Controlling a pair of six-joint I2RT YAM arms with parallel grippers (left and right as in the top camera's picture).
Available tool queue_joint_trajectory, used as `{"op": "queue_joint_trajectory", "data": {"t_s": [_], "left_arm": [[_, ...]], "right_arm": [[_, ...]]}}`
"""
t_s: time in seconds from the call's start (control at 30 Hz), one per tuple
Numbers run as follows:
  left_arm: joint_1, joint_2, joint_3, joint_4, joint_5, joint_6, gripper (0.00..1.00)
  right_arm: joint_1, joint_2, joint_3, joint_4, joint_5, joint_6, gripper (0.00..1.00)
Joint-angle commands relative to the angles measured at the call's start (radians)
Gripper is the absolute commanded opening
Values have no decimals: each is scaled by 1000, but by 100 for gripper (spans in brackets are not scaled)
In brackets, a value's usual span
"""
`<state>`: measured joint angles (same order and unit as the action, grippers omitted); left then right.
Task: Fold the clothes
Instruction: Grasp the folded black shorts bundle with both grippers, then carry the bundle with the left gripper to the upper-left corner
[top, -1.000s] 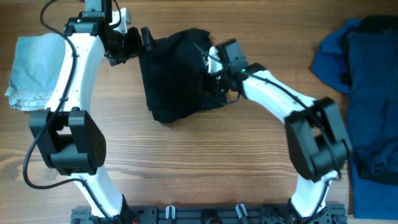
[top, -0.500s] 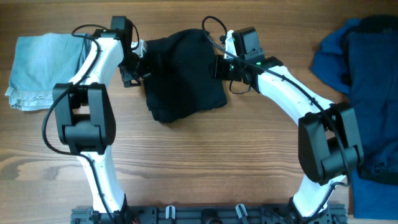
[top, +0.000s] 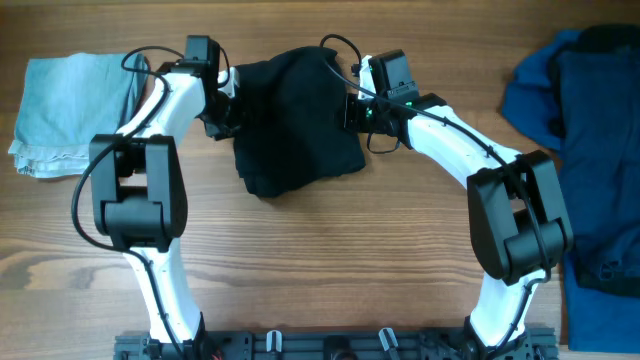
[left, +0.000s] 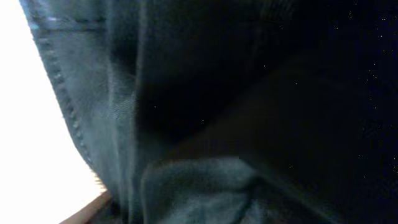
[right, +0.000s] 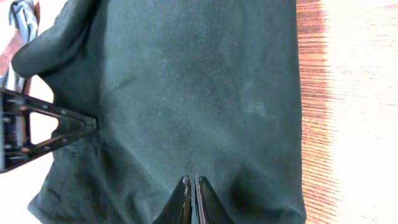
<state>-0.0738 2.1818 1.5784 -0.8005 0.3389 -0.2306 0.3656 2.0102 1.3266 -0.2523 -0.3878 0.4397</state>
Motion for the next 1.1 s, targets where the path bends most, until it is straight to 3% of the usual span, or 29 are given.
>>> {"op": "queue_joint_trajectory", "data": {"t_s": [0.0,0.07,0.13,0.27,0.5,0.57,0.6,0.63,0.7,0.73,1.07], "left_arm": [[-38,40,-29,2,5,-13,46],[-47,40,-29,12,4,-13,29],[-50,40,-29,21,4,-13,4],[-35,32,-11,29,0,19,4],[-22,-108,66,28,-52,40,4],[-20,-152,70,37,-106,40,4],[-18,-172,71,47,-138,40,4],[-17,-187,71,56,-158,40,4],[-11,-228,71,96,-211,43,4],[-7,-241,71,107,-217,43,4],[66,-297,72,222,-267,70,4]], "right_arm": [[11,13,7,-1,-16,-19,4],[11,14,7,-3,-16,-19,4],[11,14,7,-13,-17,-20,4],[4,-3,17,-16,-15,-62,4],[-135,-239,27,-151,-15,-71,8],[-165,-263,27,-189,-14,-73,24],[-183,-268,27,-218,-11,-72,45],[-194,-267,27,-233,-11,-72,60],[-211,-266,23,-288,5,-72,79],[-212,-266,23,-300,18,-72,96],[-212,-266,23,-302,30,-70,100]]}}
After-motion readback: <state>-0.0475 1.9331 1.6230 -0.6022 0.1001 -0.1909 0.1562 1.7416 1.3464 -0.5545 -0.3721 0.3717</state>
